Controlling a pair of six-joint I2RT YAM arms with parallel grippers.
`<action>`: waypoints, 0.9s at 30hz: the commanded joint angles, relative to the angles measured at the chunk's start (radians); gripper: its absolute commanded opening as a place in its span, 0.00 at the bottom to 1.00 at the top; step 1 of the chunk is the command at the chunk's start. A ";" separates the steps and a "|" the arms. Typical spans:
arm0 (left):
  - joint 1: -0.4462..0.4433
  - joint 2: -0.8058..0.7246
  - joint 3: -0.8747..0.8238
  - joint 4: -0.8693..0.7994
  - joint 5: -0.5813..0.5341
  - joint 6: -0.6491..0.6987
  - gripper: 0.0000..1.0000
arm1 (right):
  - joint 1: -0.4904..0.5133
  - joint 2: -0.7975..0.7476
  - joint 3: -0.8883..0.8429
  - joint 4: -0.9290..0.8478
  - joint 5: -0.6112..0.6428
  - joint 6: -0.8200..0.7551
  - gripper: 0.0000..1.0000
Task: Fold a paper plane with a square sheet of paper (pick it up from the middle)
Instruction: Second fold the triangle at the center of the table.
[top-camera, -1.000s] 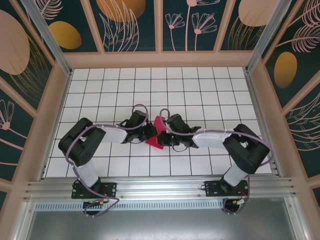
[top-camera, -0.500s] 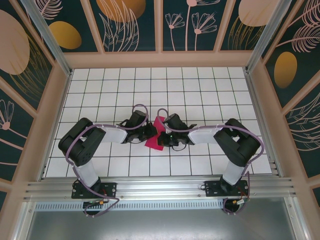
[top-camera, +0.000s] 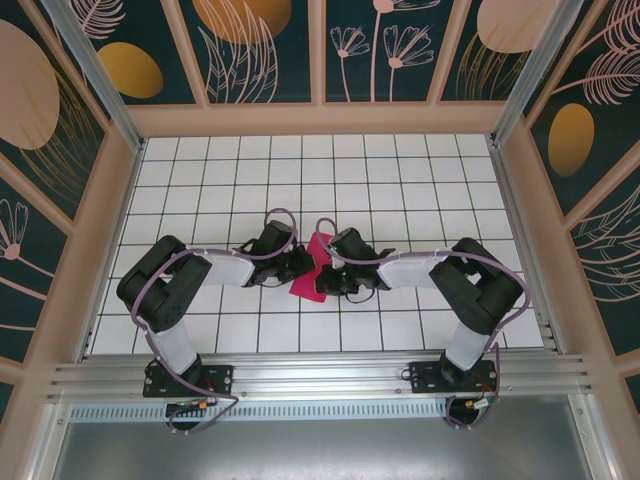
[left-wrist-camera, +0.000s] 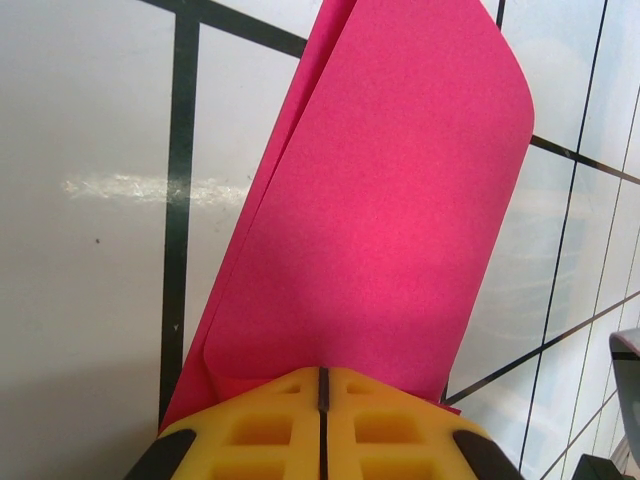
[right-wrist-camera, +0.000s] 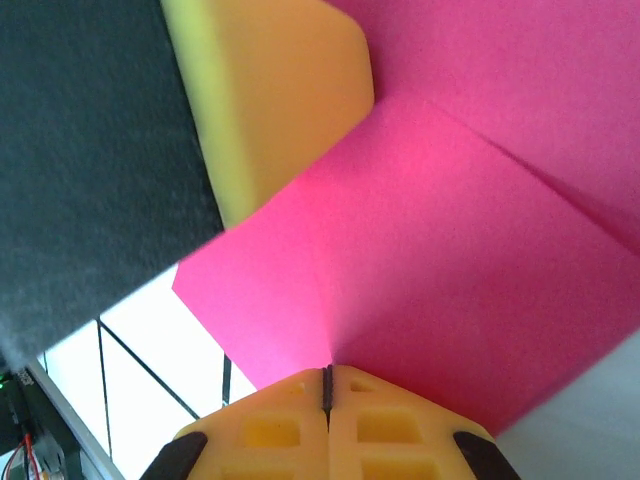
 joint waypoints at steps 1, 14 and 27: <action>0.002 0.043 -0.021 -0.054 -0.037 0.014 0.08 | 0.008 -0.024 -0.038 -0.048 -0.044 -0.005 0.02; 0.002 0.039 -0.021 -0.056 -0.037 0.016 0.07 | 0.016 -0.024 -0.012 -0.095 -0.035 -0.024 0.03; 0.002 0.038 -0.021 -0.055 -0.033 0.018 0.07 | 0.026 -0.031 -0.064 -0.047 -0.057 0.014 0.04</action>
